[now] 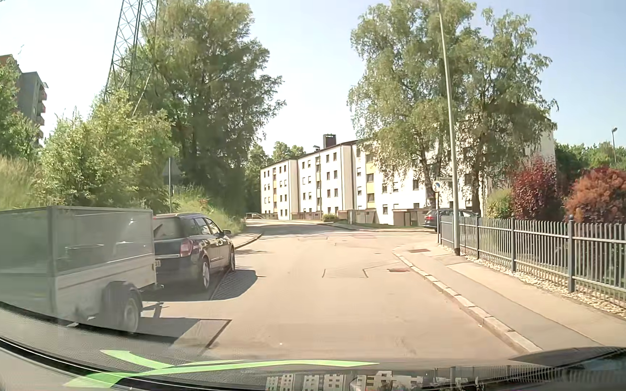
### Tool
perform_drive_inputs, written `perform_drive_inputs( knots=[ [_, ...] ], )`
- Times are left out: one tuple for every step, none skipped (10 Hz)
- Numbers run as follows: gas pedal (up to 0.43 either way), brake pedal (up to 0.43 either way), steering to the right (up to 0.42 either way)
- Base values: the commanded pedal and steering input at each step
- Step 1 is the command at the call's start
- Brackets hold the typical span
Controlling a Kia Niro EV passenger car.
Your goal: Follow the waypoints while adhering to traffic rules and regulations
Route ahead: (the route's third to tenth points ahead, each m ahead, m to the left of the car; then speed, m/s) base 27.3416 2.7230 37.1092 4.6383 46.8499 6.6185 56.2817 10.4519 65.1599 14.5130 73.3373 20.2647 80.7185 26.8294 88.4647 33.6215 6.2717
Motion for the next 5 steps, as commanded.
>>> perform_drive_inputs(
  knots=[
    [0.000,0.000,-0.002],
    [0.000,0.000,-0.002],
    [0.000,0.000,-0.002],
    [0.000,0.000,-0.002],
    [0.000,0.000,-0.002]
  ],
)
